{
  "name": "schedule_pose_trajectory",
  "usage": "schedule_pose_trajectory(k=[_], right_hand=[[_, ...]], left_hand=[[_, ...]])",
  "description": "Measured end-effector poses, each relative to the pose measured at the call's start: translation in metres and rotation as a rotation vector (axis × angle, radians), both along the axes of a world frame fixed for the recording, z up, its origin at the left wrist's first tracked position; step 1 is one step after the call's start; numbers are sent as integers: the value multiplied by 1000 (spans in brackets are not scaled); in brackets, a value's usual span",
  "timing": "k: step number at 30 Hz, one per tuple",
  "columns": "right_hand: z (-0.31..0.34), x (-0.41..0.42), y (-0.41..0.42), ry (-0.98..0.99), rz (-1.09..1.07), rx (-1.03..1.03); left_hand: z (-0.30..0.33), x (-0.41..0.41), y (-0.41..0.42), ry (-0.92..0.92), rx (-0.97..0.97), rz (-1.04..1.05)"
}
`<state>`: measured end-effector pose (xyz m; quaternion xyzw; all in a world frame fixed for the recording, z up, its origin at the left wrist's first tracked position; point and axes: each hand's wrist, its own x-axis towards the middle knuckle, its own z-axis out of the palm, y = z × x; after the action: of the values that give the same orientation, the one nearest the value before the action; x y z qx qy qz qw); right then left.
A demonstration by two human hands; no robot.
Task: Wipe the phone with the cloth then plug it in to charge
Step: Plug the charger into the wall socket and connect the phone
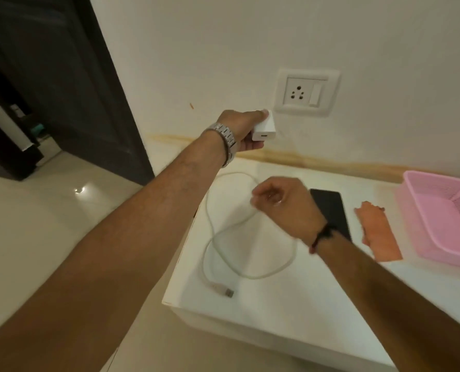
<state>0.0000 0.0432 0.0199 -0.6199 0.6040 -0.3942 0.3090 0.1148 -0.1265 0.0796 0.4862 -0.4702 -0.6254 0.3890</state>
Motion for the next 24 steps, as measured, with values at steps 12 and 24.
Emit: schedule_pose_trajectory(k=[12,24], right_hand=[[-7,72,79,445,387,197],[56,-23,-9,-987,-163,165]], left_hand=[[-2,6,-2,126,90,26],[20,-21,16,218,136,-39]])
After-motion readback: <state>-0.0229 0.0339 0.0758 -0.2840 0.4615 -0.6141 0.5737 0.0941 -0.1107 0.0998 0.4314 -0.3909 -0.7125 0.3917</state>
